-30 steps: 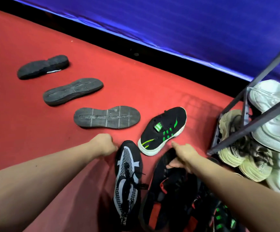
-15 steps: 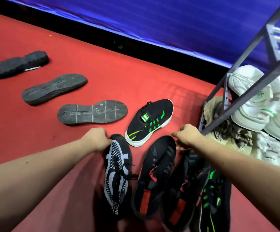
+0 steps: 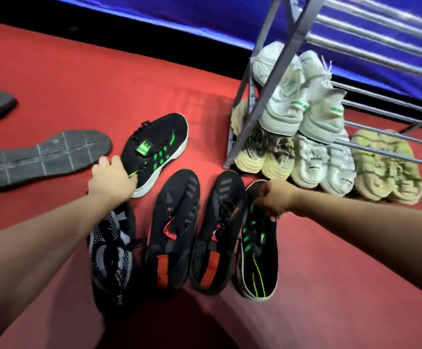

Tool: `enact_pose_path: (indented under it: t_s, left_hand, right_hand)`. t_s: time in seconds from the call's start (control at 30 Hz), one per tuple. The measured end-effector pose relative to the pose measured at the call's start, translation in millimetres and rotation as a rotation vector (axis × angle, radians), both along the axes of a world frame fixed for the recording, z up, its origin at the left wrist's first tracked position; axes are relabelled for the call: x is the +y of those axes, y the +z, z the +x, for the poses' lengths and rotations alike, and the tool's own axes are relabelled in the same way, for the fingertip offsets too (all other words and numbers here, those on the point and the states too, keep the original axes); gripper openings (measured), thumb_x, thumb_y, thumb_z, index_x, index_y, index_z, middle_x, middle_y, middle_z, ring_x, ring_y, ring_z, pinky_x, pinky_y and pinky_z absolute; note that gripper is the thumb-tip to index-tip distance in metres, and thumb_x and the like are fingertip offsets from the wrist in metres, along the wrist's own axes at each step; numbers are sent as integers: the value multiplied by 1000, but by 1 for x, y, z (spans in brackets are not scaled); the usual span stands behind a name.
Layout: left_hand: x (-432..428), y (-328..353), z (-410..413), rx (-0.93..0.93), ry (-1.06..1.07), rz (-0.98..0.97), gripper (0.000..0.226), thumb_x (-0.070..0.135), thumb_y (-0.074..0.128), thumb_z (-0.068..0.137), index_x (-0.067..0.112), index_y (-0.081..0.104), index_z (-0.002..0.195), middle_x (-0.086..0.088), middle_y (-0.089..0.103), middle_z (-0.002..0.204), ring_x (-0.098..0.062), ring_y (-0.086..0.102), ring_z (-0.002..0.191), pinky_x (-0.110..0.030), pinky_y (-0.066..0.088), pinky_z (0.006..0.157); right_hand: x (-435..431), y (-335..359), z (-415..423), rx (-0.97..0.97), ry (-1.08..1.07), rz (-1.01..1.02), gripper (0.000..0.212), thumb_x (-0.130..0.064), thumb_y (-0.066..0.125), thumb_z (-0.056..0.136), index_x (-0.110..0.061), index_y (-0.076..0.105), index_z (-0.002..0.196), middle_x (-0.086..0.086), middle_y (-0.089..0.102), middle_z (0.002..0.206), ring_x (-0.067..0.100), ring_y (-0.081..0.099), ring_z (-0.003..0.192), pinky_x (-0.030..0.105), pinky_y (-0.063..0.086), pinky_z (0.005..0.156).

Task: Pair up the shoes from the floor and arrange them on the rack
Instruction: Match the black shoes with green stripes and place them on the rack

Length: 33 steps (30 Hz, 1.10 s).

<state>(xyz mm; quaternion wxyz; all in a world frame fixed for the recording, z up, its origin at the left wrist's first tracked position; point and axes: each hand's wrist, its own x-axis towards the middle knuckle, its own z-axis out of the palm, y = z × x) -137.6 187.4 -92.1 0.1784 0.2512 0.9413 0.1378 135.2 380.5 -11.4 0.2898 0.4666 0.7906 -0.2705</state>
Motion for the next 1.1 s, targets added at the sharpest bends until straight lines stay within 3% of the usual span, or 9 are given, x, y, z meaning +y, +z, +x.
enact_pose_path:
  t_s: [0.13, 0.3, 0.4, 0.53, 0.67, 0.77, 0.93, 1.03, 1.1]
  left_hand:
    - [19, -8, -1, 2, 45, 56, 48, 35, 51, 91, -8, 48, 114, -33, 52, 118, -49, 49, 113, -52, 43, 95]
    - [27, -13, -3, -32, 75, 66, 41, 29, 50, 94, -10, 59, 102, -34, 61, 109, -48, 55, 108, -45, 43, 91]
    - [31, -7, 4, -51, 46, 113, 28, 19, 53, 93, -8, 58, 97, -33, 61, 106, -47, 54, 106, -44, 43, 89]
    - [30, 8, 10, 10, -4, 223, 16, 11, 52, 91, 3, 47, 79, -29, 58, 97, -44, 54, 95, -41, 40, 77]
    - [17, 28, 12, 85, -62, 262, 15, 12, 51, 91, -1, 52, 86, -24, 59, 92, -41, 54, 91, -41, 40, 74]
    - [5, 39, 11, 65, -73, 327, 15, 14, 53, 91, 4, 50, 80, -21, 59, 83, -39, 57, 86, -40, 43, 75]
    - [-23, 56, 23, -191, -21, 419, 22, 13, 54, 91, 11, 42, 72, -10, 55, 67, -33, 70, 68, -42, 56, 70]
    - [-36, 73, 41, -240, -65, 426, 22, 9, 52, 93, 11, 42, 73, -8, 54, 67, -29, 69, 64, -22, 47, 47]
    - [-41, 79, 49, -296, -120, 442, 22, 10, 53, 93, 10, 43, 73, -11, 54, 68, -26, 67, 59, -24, 51, 50]
  right_hand:
    - [-6, -7, 27, -132, 5, 49, 27, -23, 47, 87, -8, 60, 70, 5, 62, 54, 19, 61, 46, 17, 46, 41]
    - [-15, -25, 51, -167, -241, 3, 38, -31, 57, 89, -7, 47, 62, 2, 52, 37, 19, 54, 32, 18, 41, 30]
    - [-19, -42, 60, -157, -376, -80, 27, -30, 55, 91, -7, 54, 77, 7, 58, 58, 21, 60, 44, 21, 44, 35]
    - [-17, -51, 61, -74, -423, -98, 20, -3, 44, 91, 2, 61, 100, 14, 62, 76, 28, 61, 61, 30, 50, 47]
    - [-13, -28, 59, 37, -328, -104, 12, -3, 48, 88, -12, 55, 92, 10, 61, 86, 19, 59, 62, 27, 55, 55]
    - [-12, -6, 60, 7, -151, -55, 11, -4, 50, 84, -8, 59, 87, 14, 68, 86, 27, 67, 72, 33, 56, 66]
    - [-23, 26, 51, -42, 10, 13, 24, 0, 47, 81, -12, 51, 61, 3, 65, 58, 8, 57, 42, 18, 46, 42]
    - [-24, 47, 53, 62, -66, -31, 18, 0, 50, 85, -10, 53, 70, 8, 64, 67, 21, 63, 61, 31, 58, 62]
    - [-23, 55, 61, 125, -112, -47, 18, 4, 48, 84, -5, 53, 69, 14, 61, 69, 29, 63, 67, 38, 57, 65]
